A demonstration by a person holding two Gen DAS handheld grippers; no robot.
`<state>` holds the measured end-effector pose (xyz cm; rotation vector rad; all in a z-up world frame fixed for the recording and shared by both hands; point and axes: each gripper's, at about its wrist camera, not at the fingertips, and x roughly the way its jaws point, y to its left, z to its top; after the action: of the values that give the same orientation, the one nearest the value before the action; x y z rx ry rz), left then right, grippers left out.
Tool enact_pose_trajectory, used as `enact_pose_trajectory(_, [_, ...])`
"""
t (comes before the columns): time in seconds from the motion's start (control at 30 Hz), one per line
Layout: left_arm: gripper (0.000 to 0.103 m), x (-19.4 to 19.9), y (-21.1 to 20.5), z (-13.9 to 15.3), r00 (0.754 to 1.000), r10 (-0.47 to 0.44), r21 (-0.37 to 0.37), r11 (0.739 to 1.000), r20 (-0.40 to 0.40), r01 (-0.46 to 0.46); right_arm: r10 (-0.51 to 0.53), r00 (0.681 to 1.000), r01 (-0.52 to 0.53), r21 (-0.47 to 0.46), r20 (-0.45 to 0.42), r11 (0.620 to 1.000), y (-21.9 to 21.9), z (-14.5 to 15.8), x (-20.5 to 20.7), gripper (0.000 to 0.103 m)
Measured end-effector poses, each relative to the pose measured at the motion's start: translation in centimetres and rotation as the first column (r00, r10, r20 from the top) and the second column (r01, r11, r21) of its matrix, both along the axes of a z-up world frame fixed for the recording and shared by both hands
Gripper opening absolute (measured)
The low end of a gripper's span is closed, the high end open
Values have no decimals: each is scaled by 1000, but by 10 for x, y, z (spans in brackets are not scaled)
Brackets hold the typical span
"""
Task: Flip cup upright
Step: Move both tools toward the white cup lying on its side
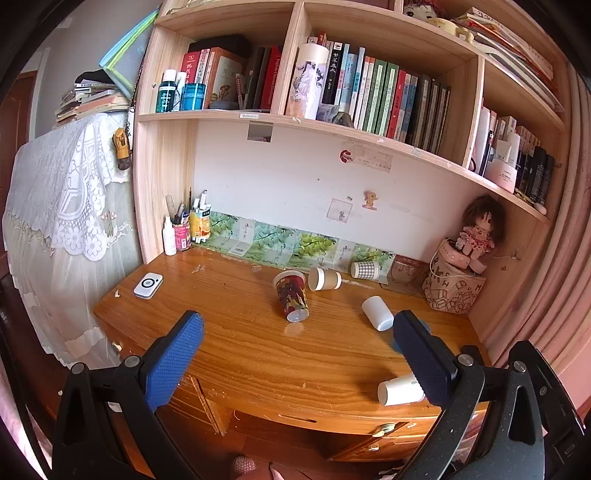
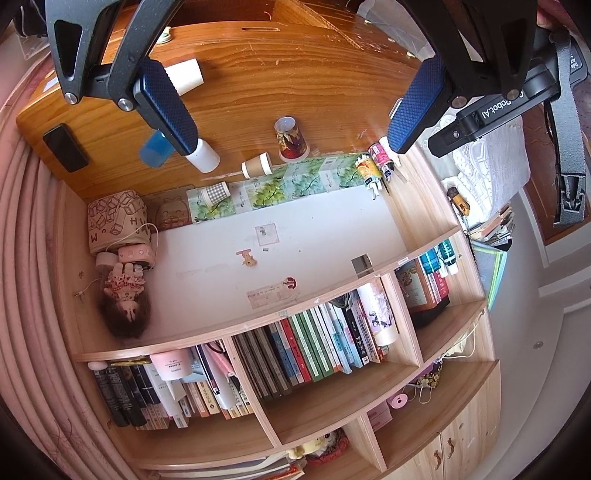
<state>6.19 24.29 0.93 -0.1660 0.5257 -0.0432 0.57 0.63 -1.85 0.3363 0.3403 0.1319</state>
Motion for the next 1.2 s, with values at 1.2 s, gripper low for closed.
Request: enact_pose_trajectory(1.2, [102, 205, -72, -63, 901, -260, -38, 964, -347, 263, -182, 912, 211, 41, -367, 977, -58, -55, 167, 103])
